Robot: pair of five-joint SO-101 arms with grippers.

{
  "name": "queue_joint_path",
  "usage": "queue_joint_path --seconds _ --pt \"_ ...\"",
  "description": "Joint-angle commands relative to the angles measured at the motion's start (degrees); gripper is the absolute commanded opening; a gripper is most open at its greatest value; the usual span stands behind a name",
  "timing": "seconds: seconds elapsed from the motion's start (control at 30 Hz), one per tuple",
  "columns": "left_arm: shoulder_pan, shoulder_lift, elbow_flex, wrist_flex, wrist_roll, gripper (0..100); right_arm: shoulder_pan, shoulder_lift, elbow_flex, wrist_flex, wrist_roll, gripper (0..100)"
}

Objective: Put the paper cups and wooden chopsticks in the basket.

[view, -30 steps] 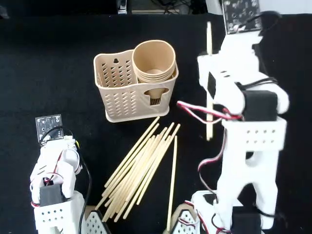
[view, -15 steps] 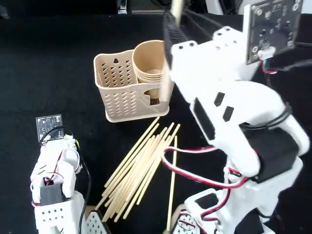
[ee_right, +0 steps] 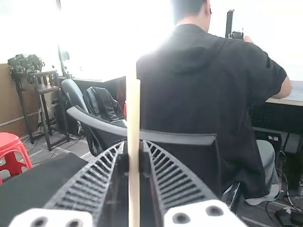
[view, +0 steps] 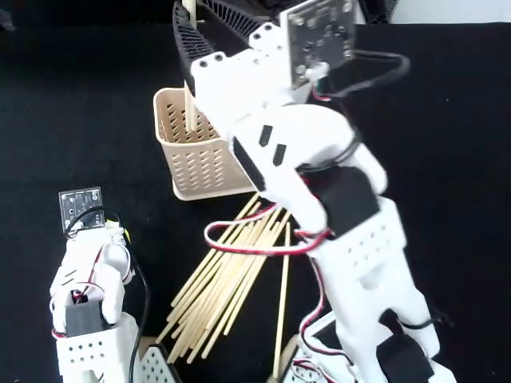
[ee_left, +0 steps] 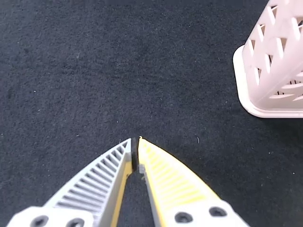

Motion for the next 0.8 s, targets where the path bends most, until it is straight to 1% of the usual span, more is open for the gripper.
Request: queue_joint_path --seconds 0.0,0.17,0.4,0.63,0.7,0.77 --pt "-0.40 -0.53 0.13 -1.14 -0.53 5 0.53 -0.84 4.79 -6.51 0.09 1.1" --pt "-0.31 -0.53 0.13 -1.14 -0.53 5 1.85 -0.84 11.56 -12.84 0.09 1.1" --pt "-0.40 -0.53 0.13 -1.14 -0.53 5 1.93 -0.84 21.05 -19.08 0.09 1.1" --pt "-0.48 -0.53 0.13 -1.14 -0.53 5 1.67 -0.75 28.79 -22.24 0.18 1.2" --pt "-0.31 -0.53 0.13 -1.14 -0.53 5 1.67 -0.75 29.14 -21.80 1.76 3.3" --pt "-0.31 -0.53 0.13 -1.14 -0.53 5 1.67 -0.75 28.70 -19.43 5.01 9.4"
